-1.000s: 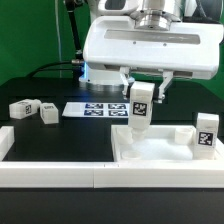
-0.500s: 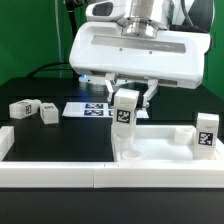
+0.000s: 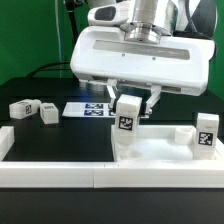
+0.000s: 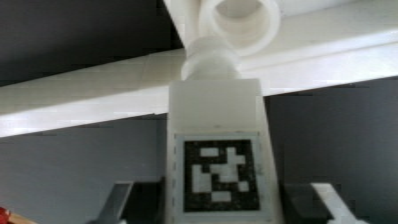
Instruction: Assemble square table
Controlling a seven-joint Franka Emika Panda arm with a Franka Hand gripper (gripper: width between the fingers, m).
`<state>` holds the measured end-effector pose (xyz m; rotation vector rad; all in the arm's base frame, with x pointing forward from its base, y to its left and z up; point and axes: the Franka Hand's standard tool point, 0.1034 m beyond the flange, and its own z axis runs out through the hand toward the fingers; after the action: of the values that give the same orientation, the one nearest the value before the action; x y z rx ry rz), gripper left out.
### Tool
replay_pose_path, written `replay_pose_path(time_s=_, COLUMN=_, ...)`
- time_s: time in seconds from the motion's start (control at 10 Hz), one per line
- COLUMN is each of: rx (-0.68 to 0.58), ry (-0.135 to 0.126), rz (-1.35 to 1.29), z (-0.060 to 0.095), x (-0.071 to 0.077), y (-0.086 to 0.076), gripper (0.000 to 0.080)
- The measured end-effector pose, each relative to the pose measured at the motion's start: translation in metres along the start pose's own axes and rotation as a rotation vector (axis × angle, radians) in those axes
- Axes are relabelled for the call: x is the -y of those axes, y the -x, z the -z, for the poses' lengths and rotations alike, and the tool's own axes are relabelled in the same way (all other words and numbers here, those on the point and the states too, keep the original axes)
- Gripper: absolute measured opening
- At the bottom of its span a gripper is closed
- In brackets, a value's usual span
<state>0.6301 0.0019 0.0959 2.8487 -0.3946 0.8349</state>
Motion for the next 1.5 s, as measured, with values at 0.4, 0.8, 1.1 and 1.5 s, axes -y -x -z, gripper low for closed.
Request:
replay_pose_path(time_s=0.4, rx=-0.005, ry=-0.011, rz=0.019, z=0.002, x=0.009, y=0.008, gripper=0.0288)
replay_pose_path(time_s=0.8, rx=0.002, ry=-0.008, rz=0.035, z=-0.001, x=0.011, y=0.021, gripper=0.0288)
replay_pose_path(time_s=1.1, rx=-0.043, ry=-0.009, rz=0.048, z=-0.004, x=0.011, y=0.020, gripper=0.0288)
replay_pose_path(time_s=1.5, rx=-0.070, ry=-0.009, rz=0.048, z=-0.004, x=0.011, y=0.019, gripper=0.0288)
